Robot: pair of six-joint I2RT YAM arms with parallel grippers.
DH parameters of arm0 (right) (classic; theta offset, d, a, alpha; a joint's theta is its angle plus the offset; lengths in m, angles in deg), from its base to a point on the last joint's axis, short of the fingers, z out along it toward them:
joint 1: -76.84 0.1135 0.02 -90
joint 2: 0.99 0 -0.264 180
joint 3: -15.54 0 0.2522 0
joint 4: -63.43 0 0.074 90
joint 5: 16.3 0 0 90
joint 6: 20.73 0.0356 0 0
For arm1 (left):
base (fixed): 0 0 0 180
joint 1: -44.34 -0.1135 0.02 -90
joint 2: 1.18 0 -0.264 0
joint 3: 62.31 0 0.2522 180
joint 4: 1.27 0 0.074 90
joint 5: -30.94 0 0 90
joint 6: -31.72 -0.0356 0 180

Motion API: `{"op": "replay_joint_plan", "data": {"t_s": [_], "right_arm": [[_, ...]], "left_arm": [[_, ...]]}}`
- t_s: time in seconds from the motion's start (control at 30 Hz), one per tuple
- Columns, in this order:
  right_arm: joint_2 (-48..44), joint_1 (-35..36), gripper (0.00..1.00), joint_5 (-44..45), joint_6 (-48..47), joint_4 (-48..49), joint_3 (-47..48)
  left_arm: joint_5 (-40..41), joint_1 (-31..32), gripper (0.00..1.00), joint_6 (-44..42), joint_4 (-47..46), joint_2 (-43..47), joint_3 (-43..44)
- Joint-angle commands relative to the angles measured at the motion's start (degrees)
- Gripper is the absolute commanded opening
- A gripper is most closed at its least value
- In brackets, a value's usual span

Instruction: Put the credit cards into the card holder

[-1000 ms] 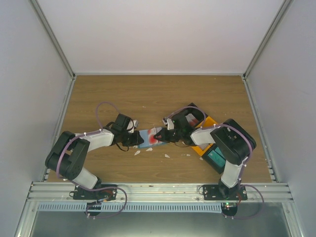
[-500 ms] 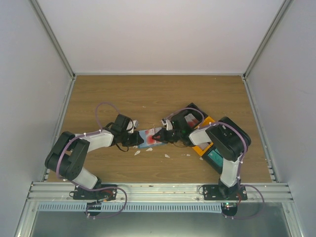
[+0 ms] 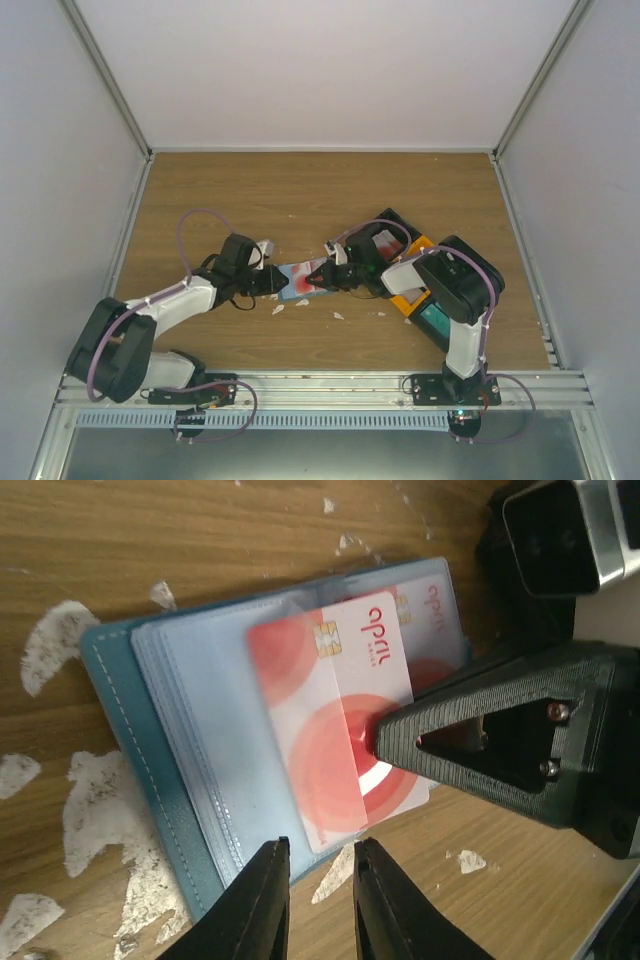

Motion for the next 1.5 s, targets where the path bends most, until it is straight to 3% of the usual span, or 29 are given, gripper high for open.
{"op": "replay_joint_plan", "data": {"t_s": [0.0, 0.43, 1.1, 1.2, 1.47], "right_arm": [[1.64, 1.53, 0.03, 1.32, -0.94, -2.54, 0.31], [4.1, 2.73, 0.02, -0.43, -0.73, -3.21, 2.82], [5.68, 3.79, 0.06, -2.84, 0.17, -2.36, 3.81], [3.54, 3.79, 0.1, -0.39, -1.35, -4.39, 3.75], [-3.77, 4.39, 0.34, 10.3, -9.36, -18.29, 6.58]], "left_arm": [[4.23, -0.21, 0.22, 0.4, -0.63, 0.74, -0.4], [2.12, -0.22, 0.06, 0.96, -2.52, -7.82, -0.05], [-0.02, -0.16, 0.06, 1.11, -4.65, -8.15, -1.31], [0.2, -0.17, 0.06, 1.05, -4.45, -7.94, -1.49], [0.08, -0.22, 0.06, 1.0, -4.31, -7.56, -1.45]]}}
